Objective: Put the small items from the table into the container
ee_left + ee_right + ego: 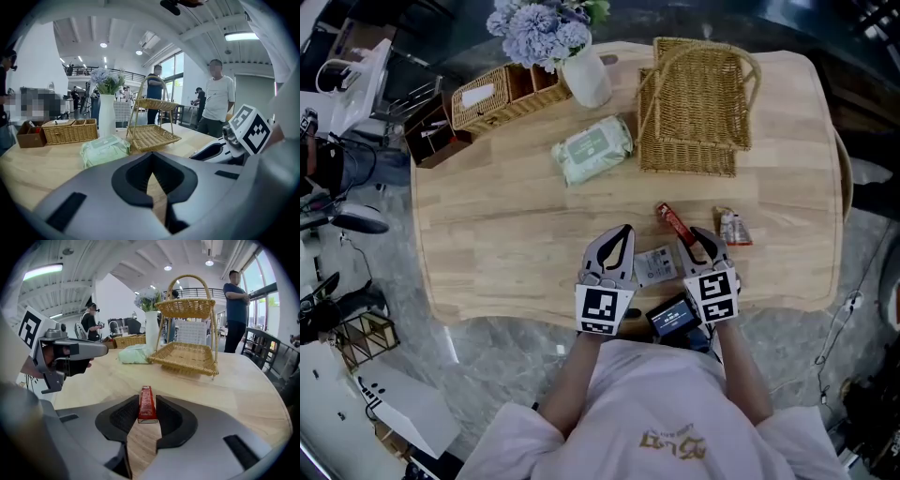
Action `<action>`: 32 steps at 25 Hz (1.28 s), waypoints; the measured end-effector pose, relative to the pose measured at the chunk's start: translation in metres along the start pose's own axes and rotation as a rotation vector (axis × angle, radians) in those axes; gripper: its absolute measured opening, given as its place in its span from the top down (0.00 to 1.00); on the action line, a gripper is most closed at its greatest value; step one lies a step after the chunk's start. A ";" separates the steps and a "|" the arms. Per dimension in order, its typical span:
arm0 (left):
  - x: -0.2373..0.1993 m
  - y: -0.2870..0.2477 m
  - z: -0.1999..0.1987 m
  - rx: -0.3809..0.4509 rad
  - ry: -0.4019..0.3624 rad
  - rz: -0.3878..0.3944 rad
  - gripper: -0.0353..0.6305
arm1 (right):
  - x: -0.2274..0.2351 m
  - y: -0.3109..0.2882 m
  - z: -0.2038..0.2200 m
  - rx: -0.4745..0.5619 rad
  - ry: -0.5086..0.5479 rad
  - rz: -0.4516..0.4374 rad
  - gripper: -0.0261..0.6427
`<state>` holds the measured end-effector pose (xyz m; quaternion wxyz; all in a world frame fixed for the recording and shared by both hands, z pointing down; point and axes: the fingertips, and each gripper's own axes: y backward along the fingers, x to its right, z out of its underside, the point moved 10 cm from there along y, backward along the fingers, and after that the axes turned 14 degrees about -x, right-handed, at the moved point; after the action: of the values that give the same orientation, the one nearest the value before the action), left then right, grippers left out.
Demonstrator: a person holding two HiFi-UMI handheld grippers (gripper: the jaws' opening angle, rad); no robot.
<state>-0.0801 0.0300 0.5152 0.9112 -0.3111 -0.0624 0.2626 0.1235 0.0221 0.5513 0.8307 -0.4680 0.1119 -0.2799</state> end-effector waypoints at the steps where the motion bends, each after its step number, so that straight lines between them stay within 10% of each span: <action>1: 0.000 0.001 -0.002 0.008 -0.003 -0.001 0.96 | 0.001 0.003 0.000 0.013 -0.005 0.007 0.77; 9: 0.009 0.020 -0.017 0.059 -0.033 -0.021 0.96 | 0.002 0.039 -0.010 0.116 -0.005 0.064 0.94; 14: 0.016 0.026 -0.023 0.060 -0.036 -0.033 0.96 | 0.003 0.002 0.007 -0.118 0.133 0.064 0.93; 18: 0.020 0.029 -0.024 0.050 -0.043 -0.027 0.96 | 0.005 -0.027 0.020 -0.238 0.267 0.088 0.74; 32: 0.018 0.025 -0.026 0.044 -0.027 -0.012 0.96 | 0.022 -0.022 0.020 -0.177 0.015 -0.033 0.79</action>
<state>-0.0682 0.0426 0.4784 0.9185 -0.2872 -0.0710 0.2624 0.1425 0.0150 0.5819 0.7805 -0.5392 0.1349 -0.2862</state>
